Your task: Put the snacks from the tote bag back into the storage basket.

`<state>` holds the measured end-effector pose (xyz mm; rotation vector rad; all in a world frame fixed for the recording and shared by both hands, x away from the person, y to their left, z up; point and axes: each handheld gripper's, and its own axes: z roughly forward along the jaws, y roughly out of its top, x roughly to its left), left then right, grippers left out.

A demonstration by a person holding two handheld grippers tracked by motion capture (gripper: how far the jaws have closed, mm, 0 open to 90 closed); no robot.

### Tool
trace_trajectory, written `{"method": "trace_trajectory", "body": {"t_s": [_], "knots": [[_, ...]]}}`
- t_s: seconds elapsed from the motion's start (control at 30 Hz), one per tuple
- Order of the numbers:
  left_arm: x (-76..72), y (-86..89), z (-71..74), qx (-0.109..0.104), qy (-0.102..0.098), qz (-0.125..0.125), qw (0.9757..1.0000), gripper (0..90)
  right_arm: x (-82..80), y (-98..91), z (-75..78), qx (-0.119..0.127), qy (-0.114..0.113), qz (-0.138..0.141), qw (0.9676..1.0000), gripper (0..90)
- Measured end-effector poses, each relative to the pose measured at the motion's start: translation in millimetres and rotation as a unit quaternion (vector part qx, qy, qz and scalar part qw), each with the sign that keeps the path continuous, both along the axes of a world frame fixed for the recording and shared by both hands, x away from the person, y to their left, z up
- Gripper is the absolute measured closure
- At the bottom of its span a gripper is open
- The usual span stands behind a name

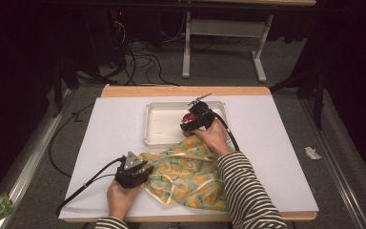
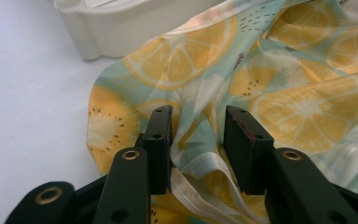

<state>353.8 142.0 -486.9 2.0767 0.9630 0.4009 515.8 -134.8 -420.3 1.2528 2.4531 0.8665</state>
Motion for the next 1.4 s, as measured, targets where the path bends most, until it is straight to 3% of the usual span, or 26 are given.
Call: {"method": "trace_trajectory", "body": {"t_s": [0.37,0.87,0.97,1.07,1.4], "knots": [[0.0,0.0,0.0,0.001,0.0,0.0,1.0,62.5,-7.4,-8.0,13.5,0.016,-0.011,0.0,0.9998,15.4],[-0.1,0.0,0.1,0.001,0.0,-0.001,1.0,62.5,-22.3,-21.8,36.0,0.039,-0.053,0.002,0.9978,18.7],[-0.1,0.0,0.1,0.001,0.0,0.0,1.0,62.5,-28.6,-26.7,38.6,0.043,-0.071,-0.002,0.9966,21.2],[0.0,0.0,0.1,0.001,0.0,0.0,1.0,62.5,-31.9,-31.1,38.8,0.043,-0.065,-0.006,0.9969,21.2],[-0.1,-0.1,0.0,0.0,0.0,0.0,1.0,62.3,-41.5,-36.5,49.9,0.047,-0.082,0.003,0.9955,23.1]]}}
